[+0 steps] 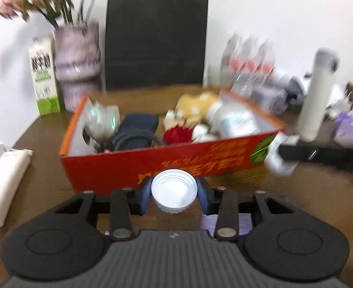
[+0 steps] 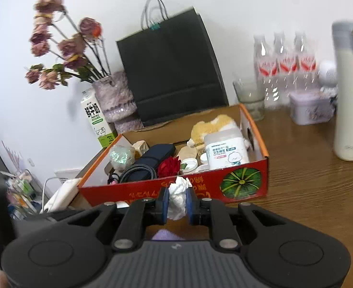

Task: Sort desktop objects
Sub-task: 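Grasp the white round cap with the left tool while the right tool grasps the white tissue, then carry the white cap and tissue into the cardboard box and open both tools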

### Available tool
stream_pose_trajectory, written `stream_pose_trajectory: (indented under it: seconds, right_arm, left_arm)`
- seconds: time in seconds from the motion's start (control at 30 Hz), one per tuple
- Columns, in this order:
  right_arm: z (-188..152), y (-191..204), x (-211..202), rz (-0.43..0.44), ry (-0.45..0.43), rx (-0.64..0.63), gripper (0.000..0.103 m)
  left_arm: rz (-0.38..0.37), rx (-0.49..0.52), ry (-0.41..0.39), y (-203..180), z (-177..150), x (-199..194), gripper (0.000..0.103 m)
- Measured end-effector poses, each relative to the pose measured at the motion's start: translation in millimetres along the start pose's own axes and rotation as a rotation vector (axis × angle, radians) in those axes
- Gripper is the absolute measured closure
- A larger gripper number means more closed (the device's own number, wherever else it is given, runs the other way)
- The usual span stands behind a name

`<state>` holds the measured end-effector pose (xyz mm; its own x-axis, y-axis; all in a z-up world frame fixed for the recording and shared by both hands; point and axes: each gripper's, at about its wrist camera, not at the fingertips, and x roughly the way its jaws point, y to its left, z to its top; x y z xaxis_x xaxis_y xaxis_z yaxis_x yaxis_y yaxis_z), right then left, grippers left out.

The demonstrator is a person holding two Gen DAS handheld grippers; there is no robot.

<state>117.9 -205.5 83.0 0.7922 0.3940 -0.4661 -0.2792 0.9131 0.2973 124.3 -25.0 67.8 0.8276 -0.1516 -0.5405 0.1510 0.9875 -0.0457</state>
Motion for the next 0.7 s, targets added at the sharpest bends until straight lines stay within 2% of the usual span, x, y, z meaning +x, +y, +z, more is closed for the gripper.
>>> stream_pose_trajectory:
  seconds: [0.13,0.23,0.4,0.53,0.7]
  right_arm:
    - [-28,17,-28,-0.026,0.0,-0.092,0.089]
    - [-52,22,-41,-0.021,0.044,-0.105,0.089]
    - [-89,26,-59,-0.035,0.113,-0.127,0.089]
    - [-110,29,-72,-0.058,0.159,-0.14,0.089]
    - [-119,33,-91,-0.055,0.147,-0.154,0.089]
  left_arm:
    - [-0.026,-0.051,-0.06,-3,-15,-60,0.063]
    - [-0.04,-0.065,-0.054,-5,-36,-88,0.063]
    - [-0.039,-0.08,0.008,-9,-79,-114,0.063]
    - [-0.023,-0.094,0.056,-9,-104,-119,0.063]
    - [-0.021,-0.088,0.031,-13,-107,-137,0.063]
